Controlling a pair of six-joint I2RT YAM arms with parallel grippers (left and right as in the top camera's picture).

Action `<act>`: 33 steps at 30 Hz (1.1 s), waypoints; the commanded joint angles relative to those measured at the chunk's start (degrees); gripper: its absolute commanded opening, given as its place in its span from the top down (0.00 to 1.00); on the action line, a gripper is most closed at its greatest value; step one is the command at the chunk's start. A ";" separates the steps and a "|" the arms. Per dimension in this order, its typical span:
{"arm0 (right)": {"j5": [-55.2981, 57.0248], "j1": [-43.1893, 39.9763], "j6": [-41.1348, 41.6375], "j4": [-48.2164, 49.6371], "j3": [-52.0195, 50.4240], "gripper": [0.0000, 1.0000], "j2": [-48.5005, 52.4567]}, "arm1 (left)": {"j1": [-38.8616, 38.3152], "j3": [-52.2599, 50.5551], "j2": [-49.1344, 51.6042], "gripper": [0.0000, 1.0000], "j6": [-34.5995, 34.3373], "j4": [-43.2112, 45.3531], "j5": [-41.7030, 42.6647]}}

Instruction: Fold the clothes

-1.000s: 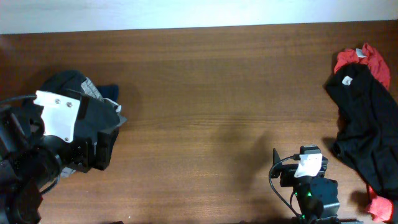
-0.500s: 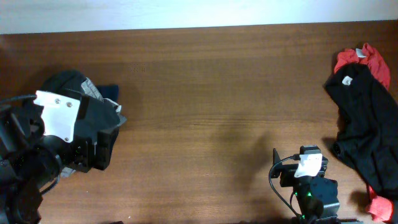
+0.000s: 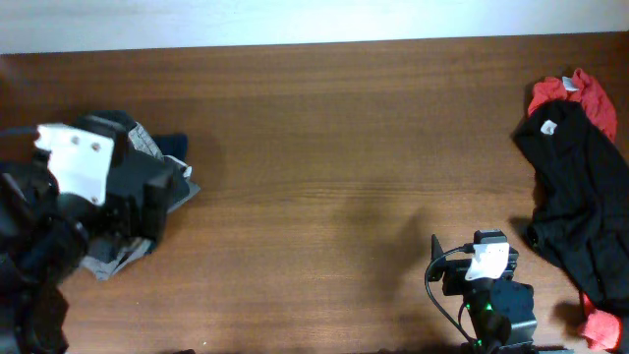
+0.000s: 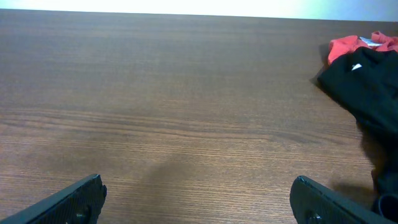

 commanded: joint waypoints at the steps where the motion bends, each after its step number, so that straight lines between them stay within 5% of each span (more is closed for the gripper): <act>1: -0.28 -0.13 0.17 0.15 -0.48 0.01 -0.66 | -0.26 -9.03 -4.42 0.01 0.00 9.18 -0.48; 10: -0.28 -0.13 0.17 0.15 -0.48 0.01 -0.66 | -0.28 -45.09 -24.11 0.01 -0.02 40.81 2.75; 19: -0.28 -0.13 0.17 0.15 -0.48 0.01 -0.66 | -0.31 -69.83 -42.32 0.01 -0.24 51.01 2.67; 33: -0.28 -0.13 0.17 0.15 -0.48 0.01 -0.63 | -2.86 -92.67 -60.28 0.01 -0.24 70.75 2.64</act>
